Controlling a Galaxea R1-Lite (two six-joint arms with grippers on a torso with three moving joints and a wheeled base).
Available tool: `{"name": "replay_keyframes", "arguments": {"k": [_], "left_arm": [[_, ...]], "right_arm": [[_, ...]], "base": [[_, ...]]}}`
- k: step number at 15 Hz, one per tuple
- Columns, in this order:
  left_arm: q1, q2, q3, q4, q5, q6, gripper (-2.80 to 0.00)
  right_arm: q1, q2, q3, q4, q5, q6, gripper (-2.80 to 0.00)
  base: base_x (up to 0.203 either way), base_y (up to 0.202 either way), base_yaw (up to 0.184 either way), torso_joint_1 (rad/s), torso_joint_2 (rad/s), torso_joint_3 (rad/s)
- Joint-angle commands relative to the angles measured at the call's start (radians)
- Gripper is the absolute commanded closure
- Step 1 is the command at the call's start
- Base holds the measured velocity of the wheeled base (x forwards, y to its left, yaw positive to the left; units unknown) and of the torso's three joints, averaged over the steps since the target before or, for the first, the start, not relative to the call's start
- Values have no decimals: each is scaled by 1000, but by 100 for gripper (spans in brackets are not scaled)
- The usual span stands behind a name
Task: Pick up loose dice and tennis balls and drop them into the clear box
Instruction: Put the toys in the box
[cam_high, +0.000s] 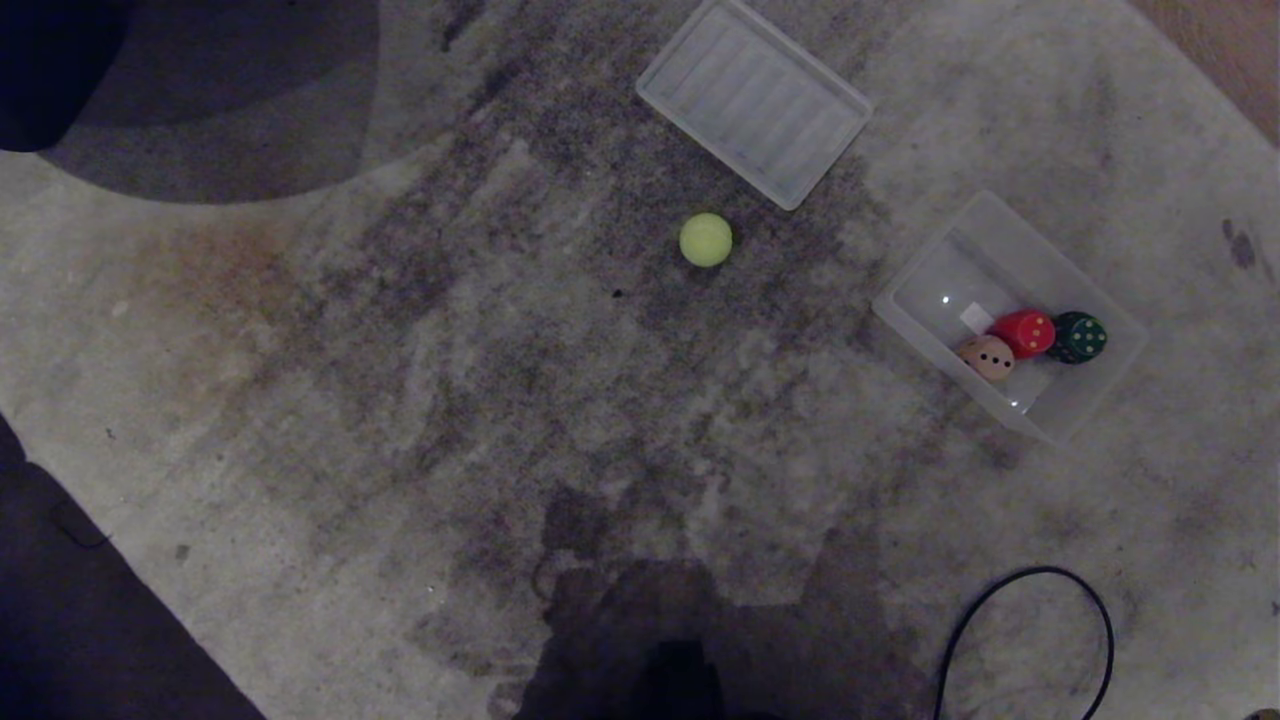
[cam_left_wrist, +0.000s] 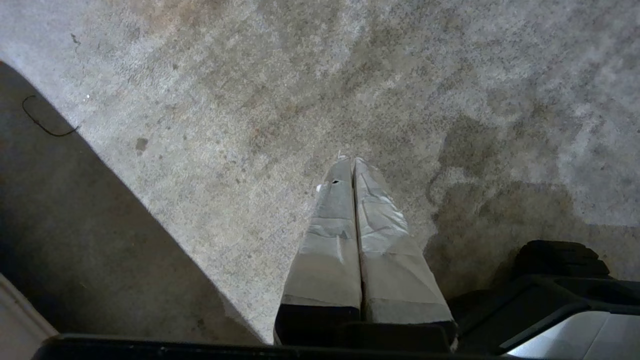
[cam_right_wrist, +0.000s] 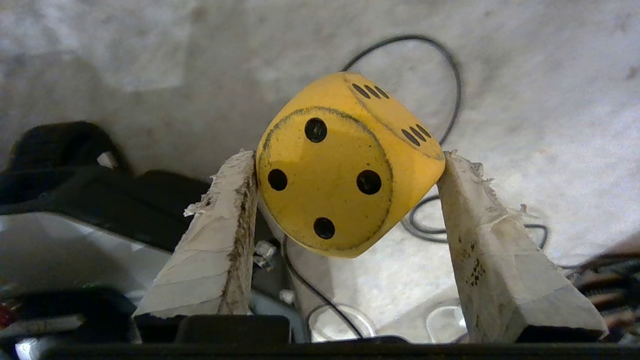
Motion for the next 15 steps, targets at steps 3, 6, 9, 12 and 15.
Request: {"name": "replay_keyframes", "arguments": {"k": [3,6,9,12,15], "left_arm": [[0,2,2,0,1,-1,0],[0,2,2,0,1,-1,0],[0,2,2,0,1,-1,0],[0,2,2,0,1,-1,0],[0,2,2,0,1,-1,0]], "right_arm": [[23,-61,35,-18,30,-43,0],[60,-230,35,-18,37,-37,0],[65,-294,36,-22,35,-10,0],[64,-294,37,-23,35,-10,0],[64,-294,37,-23,36,-8,0]], "base": [[0,0,0,0,0,0],[0,0,0,0,0,0],[0,0,0,0,0,0],[0,0,0,0,0,0],[0,0,0,0,0,0]]}}
